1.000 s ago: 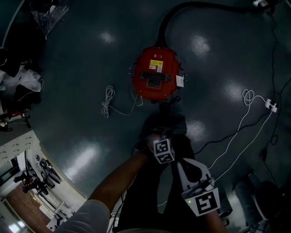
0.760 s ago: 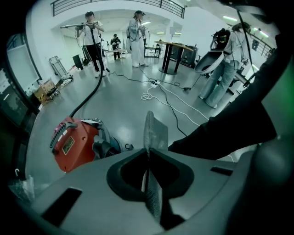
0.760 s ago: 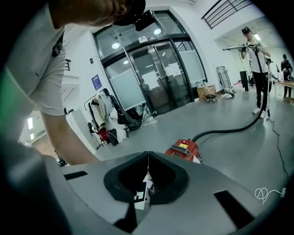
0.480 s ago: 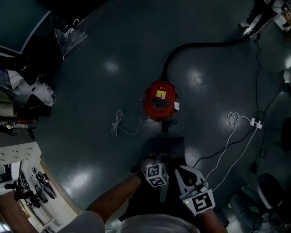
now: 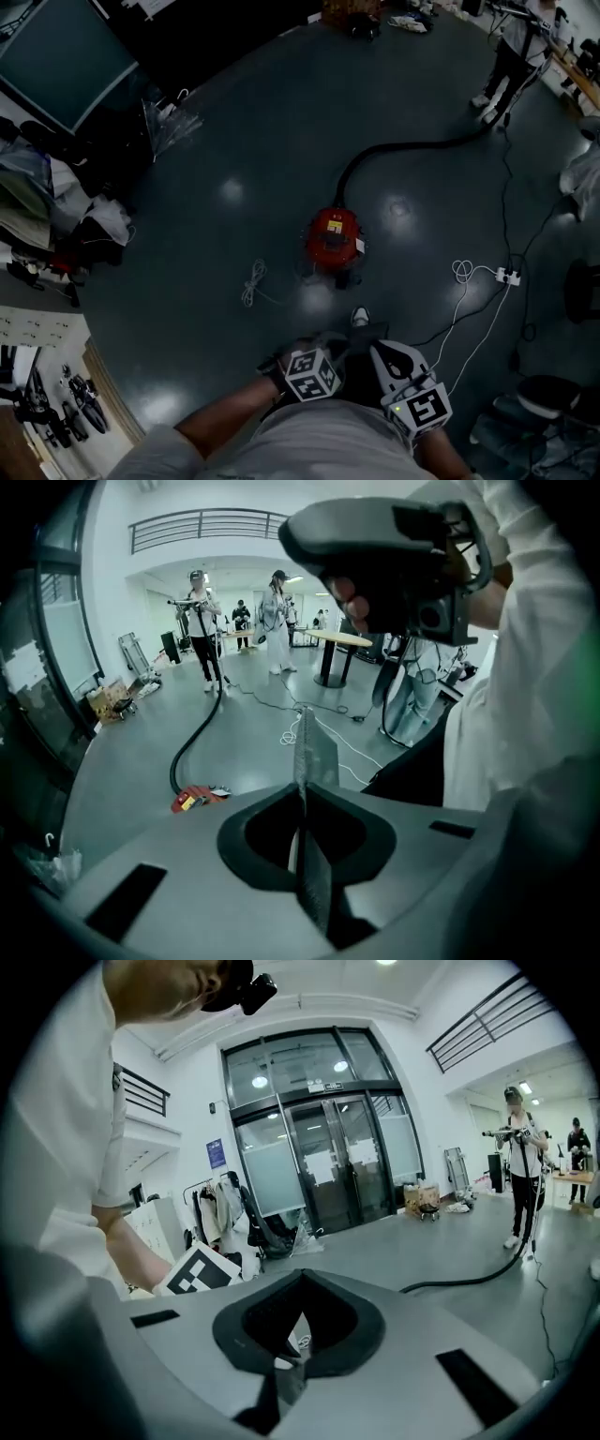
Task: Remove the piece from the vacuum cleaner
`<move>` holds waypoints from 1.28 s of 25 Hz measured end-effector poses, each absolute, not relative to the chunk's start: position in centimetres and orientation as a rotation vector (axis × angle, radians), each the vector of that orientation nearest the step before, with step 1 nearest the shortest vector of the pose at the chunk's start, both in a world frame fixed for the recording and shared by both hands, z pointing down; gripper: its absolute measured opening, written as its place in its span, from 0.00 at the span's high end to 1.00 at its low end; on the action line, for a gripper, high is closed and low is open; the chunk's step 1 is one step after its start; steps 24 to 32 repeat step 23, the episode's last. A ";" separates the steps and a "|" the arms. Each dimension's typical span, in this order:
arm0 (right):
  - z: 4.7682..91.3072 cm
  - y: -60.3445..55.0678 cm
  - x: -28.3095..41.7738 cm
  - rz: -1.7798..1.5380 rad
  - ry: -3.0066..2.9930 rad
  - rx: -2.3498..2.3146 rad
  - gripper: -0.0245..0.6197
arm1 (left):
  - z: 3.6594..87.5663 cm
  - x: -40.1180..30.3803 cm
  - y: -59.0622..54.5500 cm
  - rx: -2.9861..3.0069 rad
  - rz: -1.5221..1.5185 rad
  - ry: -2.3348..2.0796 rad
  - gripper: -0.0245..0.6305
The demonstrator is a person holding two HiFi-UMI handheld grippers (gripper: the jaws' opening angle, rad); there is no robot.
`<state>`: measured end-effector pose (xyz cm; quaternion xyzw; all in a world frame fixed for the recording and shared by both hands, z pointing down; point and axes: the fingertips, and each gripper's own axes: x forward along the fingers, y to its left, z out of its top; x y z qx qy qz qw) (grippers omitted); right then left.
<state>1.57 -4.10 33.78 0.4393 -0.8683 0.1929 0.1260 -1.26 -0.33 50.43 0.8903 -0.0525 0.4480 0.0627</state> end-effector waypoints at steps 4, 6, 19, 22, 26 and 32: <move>31.8 -2.4 0.7 0.495 -2.550 1.280 0.94 | 47.7 -1.9 1.6 2.717 1.308 -0.169 0.92; 31.1 -1.8 0.2 0.474 -2.558 1.274 0.94 | 46.9 -2.1 2.4 2.726 1.296 -0.170 0.92; 30.2 0.8 -1.0 0.413 -2.559 1.278 0.94 | 45.5 -2.5 4.2 2.773 1.284 -0.159 0.92; 30.1 0.9 -1.4 0.406 -2.560 1.272 0.94 | 45.3 -2.7 4.2 2.778 1.283 -0.159 0.92; 30.0 0.9 -1.5 0.406 -2.560 1.272 0.94 | 45.2 -2.7 4.2 2.778 1.282 -0.158 0.92; 30.0 0.9 -1.5 0.406 -2.560 1.272 0.94 | 45.2 -2.7 4.2 2.778 1.282 -0.158 0.92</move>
